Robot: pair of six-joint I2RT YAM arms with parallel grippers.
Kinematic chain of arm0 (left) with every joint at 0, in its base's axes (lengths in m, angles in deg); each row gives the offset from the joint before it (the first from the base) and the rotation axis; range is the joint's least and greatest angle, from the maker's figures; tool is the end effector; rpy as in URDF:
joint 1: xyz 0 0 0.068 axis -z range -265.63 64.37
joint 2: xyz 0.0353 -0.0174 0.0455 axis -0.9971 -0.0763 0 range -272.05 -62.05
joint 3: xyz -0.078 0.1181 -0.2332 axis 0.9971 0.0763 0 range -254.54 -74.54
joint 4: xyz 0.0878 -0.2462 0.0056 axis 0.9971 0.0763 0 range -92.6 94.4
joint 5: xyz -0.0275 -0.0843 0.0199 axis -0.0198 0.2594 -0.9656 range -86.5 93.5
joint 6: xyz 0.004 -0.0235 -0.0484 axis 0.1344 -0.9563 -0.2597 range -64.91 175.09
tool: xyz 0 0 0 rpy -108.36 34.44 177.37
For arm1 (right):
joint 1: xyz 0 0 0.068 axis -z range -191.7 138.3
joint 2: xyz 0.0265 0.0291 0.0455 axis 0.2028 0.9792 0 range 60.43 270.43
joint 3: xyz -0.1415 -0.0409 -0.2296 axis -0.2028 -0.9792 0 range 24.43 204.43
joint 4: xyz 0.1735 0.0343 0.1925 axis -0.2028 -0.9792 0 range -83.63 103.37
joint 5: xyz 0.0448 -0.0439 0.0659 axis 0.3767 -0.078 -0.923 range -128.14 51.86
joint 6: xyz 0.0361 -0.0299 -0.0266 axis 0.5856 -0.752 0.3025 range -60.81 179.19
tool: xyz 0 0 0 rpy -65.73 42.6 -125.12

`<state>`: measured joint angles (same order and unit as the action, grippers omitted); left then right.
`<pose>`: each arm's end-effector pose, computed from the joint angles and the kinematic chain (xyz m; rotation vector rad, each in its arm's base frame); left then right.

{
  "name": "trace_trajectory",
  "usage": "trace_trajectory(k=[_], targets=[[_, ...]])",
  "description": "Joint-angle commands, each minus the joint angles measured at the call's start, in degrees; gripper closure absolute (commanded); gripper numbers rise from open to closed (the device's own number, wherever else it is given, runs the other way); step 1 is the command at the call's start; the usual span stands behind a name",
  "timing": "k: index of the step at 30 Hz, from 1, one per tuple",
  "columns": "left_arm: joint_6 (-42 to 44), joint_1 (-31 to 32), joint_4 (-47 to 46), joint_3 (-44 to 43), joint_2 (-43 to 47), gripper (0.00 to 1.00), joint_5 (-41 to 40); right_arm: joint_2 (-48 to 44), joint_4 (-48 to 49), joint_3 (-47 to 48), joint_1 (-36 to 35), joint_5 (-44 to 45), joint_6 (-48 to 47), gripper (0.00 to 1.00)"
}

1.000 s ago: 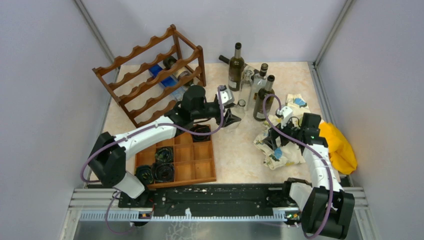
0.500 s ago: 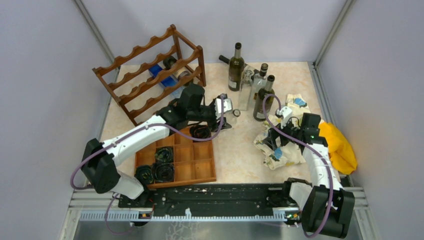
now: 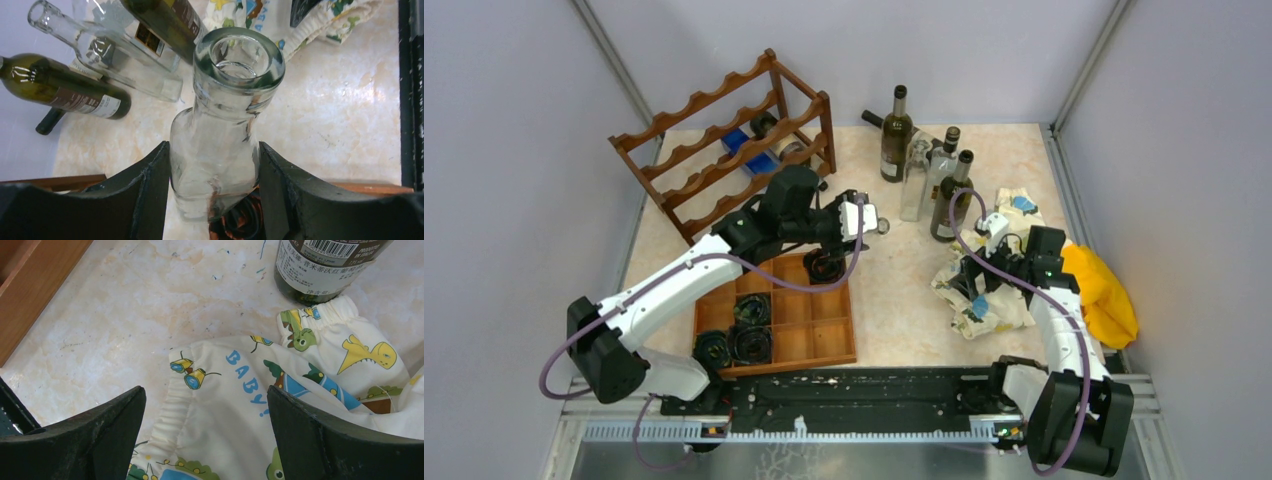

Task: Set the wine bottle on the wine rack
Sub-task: Pick up the wine bottle from the center of the board.

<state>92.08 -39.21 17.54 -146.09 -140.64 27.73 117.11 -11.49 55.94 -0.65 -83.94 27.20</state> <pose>0.2052 -0.2367 0.3532 1.5445 1.3347 -0.5345 0.1872 -0.0106 0.2084 -0.7197 2.0667 0.5614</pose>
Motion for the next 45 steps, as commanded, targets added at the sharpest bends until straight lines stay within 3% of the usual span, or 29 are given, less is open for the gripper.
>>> trace_trajectory(k=[1,13,25,45], targets=[[5.80,0.26,4.14,-3.05,3.10,1.00,-4.45,-0.08,1.57,0.84,0.55,-1.92,-1.15,0.10],[10.69,-1.27,9.83,-1.20,7.47,1.00,-11.48,0.08,1.57,0.87,0.55,-2.11,-1.34,0.10],[15.54,-7.44,15.36,0.45,8.57,1.00,-13.22,0.08,1.40,0.84,0.55,-2.36,-1.50,0.11],[24.96,-14.98,12.77,6.98,7.47,1.00,-17.80,0.68,1.14,1.10,0.55,-2.71,-1.85,0.11]])
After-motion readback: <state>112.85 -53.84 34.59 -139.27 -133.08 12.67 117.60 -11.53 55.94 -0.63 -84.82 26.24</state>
